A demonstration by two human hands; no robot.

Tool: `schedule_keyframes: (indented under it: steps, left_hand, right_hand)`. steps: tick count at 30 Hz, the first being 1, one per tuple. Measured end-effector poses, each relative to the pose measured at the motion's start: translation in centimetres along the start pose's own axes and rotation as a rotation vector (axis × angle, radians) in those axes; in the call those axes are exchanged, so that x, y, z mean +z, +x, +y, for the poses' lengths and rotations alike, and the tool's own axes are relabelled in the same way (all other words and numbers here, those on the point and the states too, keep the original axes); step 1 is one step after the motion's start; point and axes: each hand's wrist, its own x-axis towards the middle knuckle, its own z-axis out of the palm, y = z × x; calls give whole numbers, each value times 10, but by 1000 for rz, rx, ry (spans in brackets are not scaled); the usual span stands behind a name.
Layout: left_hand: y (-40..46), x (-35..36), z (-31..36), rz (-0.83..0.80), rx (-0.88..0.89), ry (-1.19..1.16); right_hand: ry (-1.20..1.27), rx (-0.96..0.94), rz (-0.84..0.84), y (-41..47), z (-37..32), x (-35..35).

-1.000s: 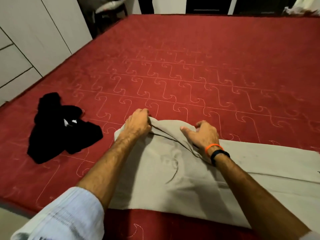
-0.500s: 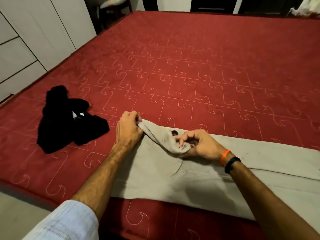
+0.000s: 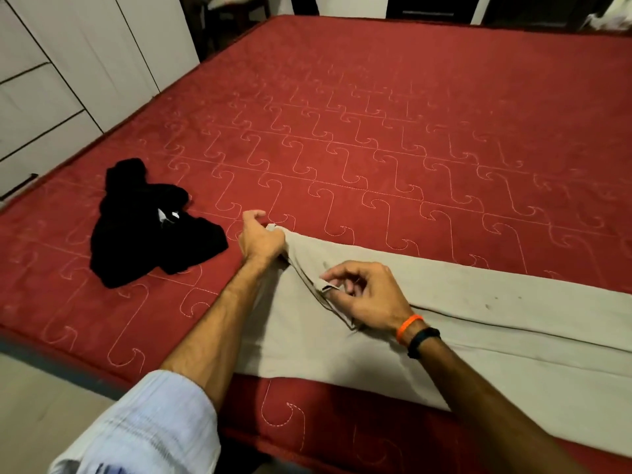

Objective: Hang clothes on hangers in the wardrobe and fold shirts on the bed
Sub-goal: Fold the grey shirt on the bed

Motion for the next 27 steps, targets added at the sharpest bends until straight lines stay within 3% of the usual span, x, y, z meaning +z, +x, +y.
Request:
schedule_keyframes:
  steps: [2, 4, 7, 10, 14, 19, 22, 24, 27]
  left_hand:
    - [6, 1, -3, 17, -24, -106]
    - [10, 4, -4, 25, -57, -149]
    - [17, 10, -5, 62, -67, -144]
    - [24, 10, -3, 99, -96, -155]
    - [35, 10, -14, 104, -162, -349]
    - [25, 8, -20, 22, -56, -287]
    - [12, 1, -18, -119, -73, -317]
    - [1, -3, -21, -165, -25, -172]
    - [-27, -9, -25, -104, 101, 90]
  right_hand:
    - [111, 9, 37, 0, -1, 2]
    - [11, 71, 39, 2, -1, 5]
    - [-128, 87, -184, 5, -1, 2]
    - [0, 88, -394, 2, -1, -2]
    - [193, 103, -190, 0, 9, -4]
    - [42, 101, -430, -3, 9, -3]
    - [3, 58, -285, -9, 6, -4]
    - [-85, 26, -177, -13, 11, -5]
    - [-270, -51, -114, -24, 16, -3]
